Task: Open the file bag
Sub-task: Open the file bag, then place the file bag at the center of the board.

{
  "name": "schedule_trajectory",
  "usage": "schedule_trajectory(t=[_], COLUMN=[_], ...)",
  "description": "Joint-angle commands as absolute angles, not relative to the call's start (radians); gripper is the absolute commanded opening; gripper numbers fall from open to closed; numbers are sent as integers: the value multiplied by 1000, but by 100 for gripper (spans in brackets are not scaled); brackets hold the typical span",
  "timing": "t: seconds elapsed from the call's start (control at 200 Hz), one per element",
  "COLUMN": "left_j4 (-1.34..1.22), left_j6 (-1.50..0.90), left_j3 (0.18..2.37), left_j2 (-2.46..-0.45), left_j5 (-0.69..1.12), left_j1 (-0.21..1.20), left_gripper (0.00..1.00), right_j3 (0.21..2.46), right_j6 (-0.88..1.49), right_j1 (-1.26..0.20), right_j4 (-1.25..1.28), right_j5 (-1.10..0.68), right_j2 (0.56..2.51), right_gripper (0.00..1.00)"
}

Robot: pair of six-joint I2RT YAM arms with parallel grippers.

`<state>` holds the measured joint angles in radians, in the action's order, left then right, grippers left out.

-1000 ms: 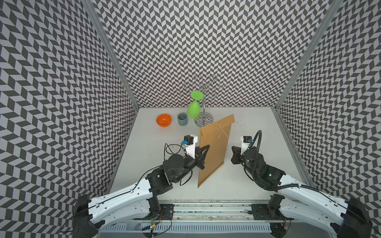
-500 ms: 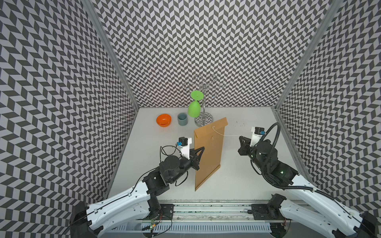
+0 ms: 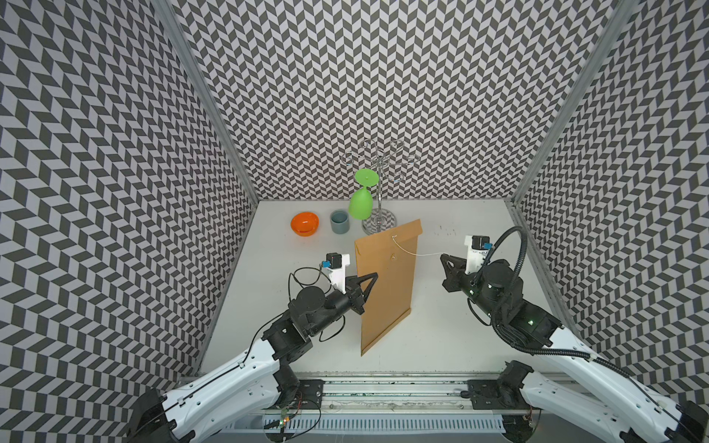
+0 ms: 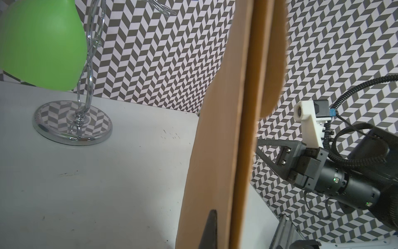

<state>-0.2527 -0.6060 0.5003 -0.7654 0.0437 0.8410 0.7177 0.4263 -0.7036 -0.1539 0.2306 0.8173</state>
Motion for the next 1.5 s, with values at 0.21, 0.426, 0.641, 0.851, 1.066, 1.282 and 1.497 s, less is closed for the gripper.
schedule_trajectory(t=[0.21, 0.426, 0.641, 0.851, 1.066, 1.282, 1.497], left_j4=[-361, -365, -347, -273, -184, -107, -108], left_j6=[-671, -699, -744, -746, -722, -700, -709], left_j3=[485, 476, 462, 480, 512, 539, 519], left_j2=[-770, -805, -854, -895, -988, -1035, -1080], left_j5=[196, 236, 290, 290, 302, 246, 206], left_j1=[781, 754, 701, 656, 640, 641, 641], left_gripper=[0, 0, 0, 0, 0, 0, 0], right_j3=[772, 762, 715, 711, 669, 665, 644], right_j6=[411, 408, 427, 427, 449, 455, 466], right_j1=[-728, -742, -749, -759, -769, -773, -778], right_j4=[-139, -133, -104, -102, -91, -85, -64], right_j5=[207, 223, 230, 231, 235, 224, 218], right_j2=[811, 825, 839, 856, 901, 927, 943], right_gripper=[0, 0, 0, 0, 0, 0, 0])
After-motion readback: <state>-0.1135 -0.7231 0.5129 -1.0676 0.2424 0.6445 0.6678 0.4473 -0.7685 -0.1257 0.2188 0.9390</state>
